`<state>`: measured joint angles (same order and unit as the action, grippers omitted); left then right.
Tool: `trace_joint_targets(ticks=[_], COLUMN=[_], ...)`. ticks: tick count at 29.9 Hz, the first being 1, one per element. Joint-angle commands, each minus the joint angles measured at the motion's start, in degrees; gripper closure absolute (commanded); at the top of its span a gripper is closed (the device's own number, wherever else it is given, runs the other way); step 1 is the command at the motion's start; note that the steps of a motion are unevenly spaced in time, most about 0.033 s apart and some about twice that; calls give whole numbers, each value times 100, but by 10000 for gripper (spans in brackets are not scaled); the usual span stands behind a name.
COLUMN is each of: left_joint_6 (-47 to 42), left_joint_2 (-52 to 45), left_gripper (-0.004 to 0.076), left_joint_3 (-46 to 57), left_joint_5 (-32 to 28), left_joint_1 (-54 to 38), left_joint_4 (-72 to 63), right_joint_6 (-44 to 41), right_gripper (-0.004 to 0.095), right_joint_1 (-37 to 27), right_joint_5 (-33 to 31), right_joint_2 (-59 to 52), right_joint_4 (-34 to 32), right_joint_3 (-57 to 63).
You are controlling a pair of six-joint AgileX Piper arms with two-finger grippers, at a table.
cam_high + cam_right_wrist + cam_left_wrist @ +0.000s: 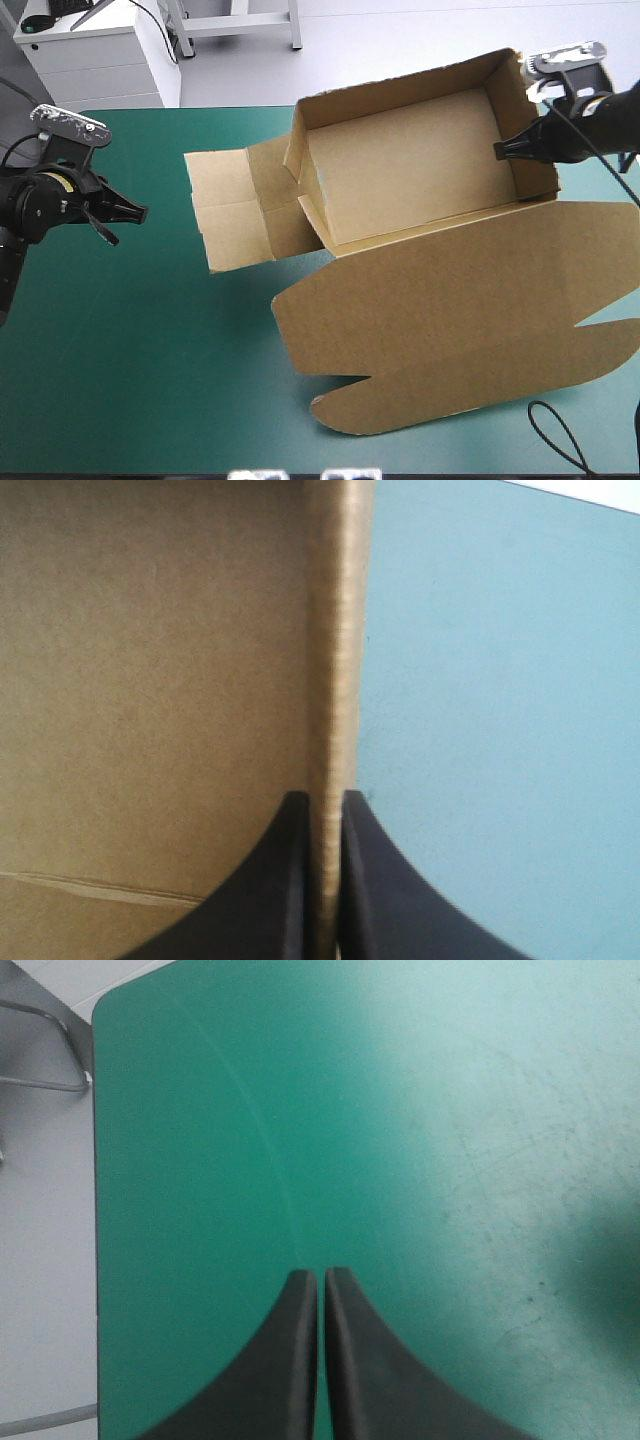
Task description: Fold the box
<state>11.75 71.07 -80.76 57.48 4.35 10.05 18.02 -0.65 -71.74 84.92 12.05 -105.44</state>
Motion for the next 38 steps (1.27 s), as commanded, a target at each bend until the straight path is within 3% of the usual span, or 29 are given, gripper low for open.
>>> trace_joint_targets(ticks=[1, 9, 12, 15, 18, 26, 32, 38], left_joint_6=[-397, -595, -596, 141, 1498, 3719, 4471, 4813], left_joint_2=[-111, 48, 222, 458, 740, 1285, 1436, 1436], left_gripper=[715, 715, 715, 715, 715, 715, 715, 715], left_joint_3=[100, 1064, 1330, 1417, 1417, 1417, 1417, 1417], left_joint_5=[-767, -2363, -2751, -2829, -2593, -1570, -707, 254], left_joint_1=[-15, -297, -667, -967, -1042, -1042, -1030, -849], left_joint_4=[498, 513, -177, -1393, -2919, -6563, -8188, -8968], right_joint_6=[196, 265, 245, 245, 264, 279, 279, 279], right_gripper=[927, 927, 927, 927, 927, 927, 927, 927], right_joint_1=[-356, -422, -422, -422, -422, -422, -422, -422], right_joint_5=[30, 20, 20, 20, 20, 20, 20, 20], right_joint_2=[-426, -603, -687, -766, -827, -864, -864, -864], right_joint_4=[724, 854, 854, 871, 1011, 1095, 1095, 1085], right_joint_3=[-164, -164, -164, -164, -164, -164, -164, -164])
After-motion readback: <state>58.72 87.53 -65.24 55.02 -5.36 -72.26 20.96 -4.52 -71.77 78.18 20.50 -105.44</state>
